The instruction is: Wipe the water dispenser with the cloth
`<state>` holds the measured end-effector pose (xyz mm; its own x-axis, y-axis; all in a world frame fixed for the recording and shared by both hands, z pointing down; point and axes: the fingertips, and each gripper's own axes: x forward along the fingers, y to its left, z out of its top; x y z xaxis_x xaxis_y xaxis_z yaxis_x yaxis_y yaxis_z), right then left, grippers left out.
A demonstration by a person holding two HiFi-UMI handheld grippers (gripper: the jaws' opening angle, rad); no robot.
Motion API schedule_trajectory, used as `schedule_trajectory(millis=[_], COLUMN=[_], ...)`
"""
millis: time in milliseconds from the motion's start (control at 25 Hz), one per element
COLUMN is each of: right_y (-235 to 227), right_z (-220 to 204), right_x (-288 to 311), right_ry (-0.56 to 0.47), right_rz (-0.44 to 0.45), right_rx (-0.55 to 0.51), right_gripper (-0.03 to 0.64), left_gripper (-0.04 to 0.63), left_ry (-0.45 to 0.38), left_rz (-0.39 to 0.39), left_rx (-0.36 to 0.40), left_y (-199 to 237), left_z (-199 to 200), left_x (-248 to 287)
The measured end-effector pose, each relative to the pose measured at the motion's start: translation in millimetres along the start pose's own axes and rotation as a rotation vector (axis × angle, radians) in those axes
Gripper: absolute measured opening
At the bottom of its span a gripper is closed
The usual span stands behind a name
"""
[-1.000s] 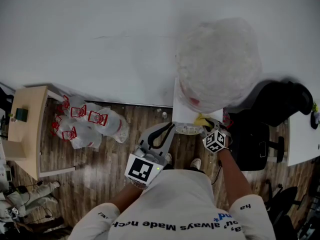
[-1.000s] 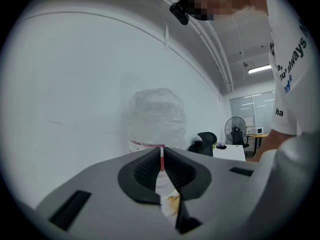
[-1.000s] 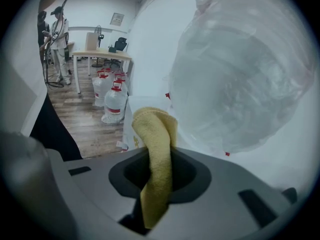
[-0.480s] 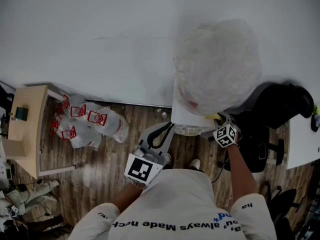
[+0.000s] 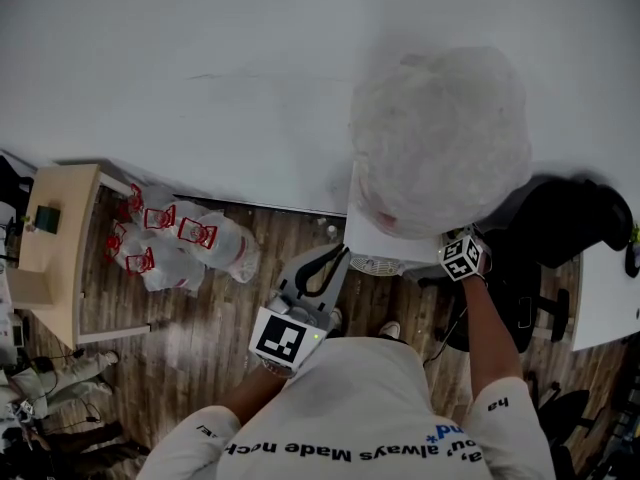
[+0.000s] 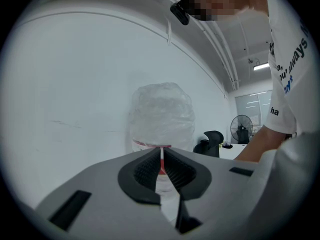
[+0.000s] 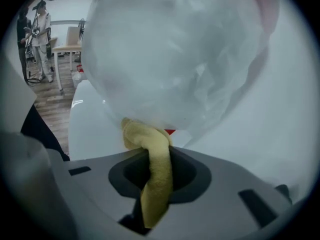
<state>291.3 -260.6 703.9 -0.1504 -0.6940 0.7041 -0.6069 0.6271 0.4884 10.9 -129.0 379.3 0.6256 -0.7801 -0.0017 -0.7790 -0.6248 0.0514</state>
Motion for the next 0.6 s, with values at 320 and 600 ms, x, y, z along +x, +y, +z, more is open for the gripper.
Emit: schedule_trajectory(millis=[320,600], right_y=[-5,-1], right_z=[-10,-13], right_x=[25,25], right_ry=[0.034,0.016], right_rz=[0.046,0.094], right_rx=[0.018,0.079], right_gripper=[0.08,0.063], left_gripper=[0.037,0.037], left_ry=[0.007,0.009], left_rz=[0.026,0.025], left_rx=[-0.005,-0.006], left_y=[5,2], left_z=[0,-1], left_x=[8,12])
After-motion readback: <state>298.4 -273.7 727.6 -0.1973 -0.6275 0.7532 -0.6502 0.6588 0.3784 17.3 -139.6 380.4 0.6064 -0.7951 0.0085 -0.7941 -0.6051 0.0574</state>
